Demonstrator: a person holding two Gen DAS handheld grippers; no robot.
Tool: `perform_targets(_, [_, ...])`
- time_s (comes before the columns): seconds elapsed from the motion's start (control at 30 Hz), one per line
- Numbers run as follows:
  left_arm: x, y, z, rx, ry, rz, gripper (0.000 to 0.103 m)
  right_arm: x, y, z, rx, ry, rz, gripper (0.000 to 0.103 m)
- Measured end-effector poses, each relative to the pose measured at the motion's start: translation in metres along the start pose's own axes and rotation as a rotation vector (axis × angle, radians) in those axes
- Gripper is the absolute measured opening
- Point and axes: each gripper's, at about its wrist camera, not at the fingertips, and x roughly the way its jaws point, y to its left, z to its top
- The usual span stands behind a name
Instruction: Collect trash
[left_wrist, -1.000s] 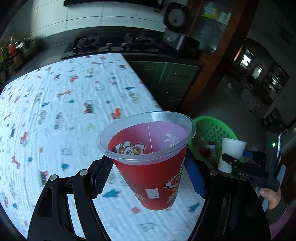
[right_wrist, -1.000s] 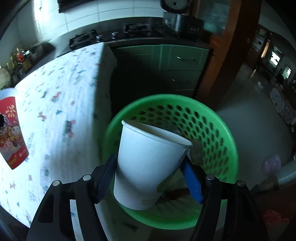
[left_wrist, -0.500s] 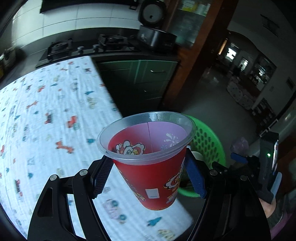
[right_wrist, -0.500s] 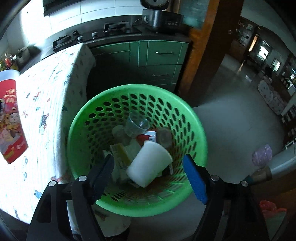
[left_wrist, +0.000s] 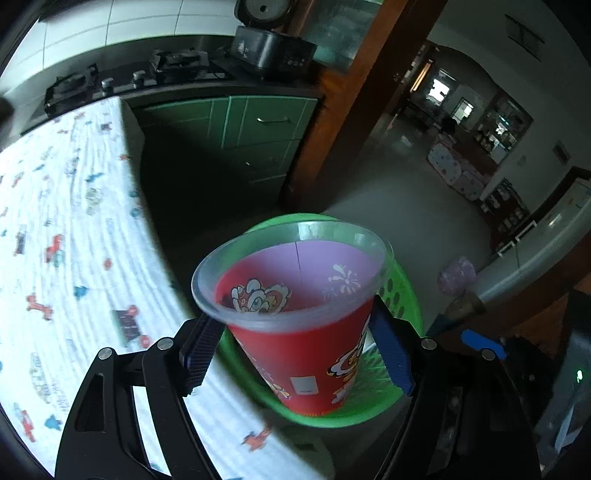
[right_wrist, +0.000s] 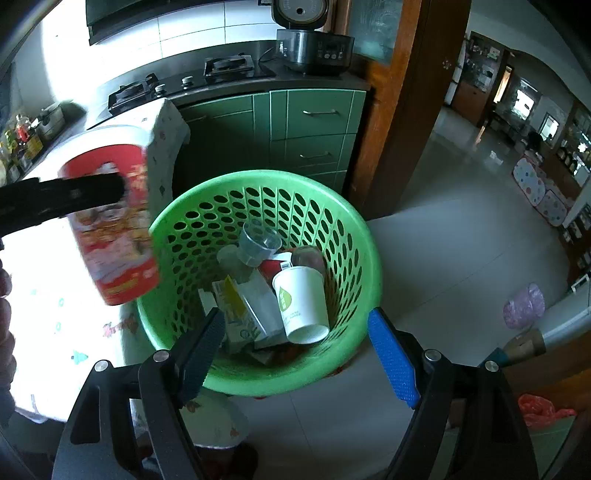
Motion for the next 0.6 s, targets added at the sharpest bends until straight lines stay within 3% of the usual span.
perform_targets(0.1, [0.006, 0.000, 0.000, -0.004, 0.005, -0.013, 0.083, -0.002, 0.000, -0.005, -0.008, 0.002, 0.007, 0.077])
perform_targets(0.3, [-0.006, 0.004, -0.008, -0.005, -0.005, 0.004, 0.084, -0.006, 0.002, -0.010, -0.020, 0.001, 0.023, 0.077])
perform_targets(0.6, [-0.057, 0.052, -0.021, -0.043, -0.059, 0.118, 0.084, -0.011, 0.030, -0.009, -0.060, -0.020, 0.082, 0.078])
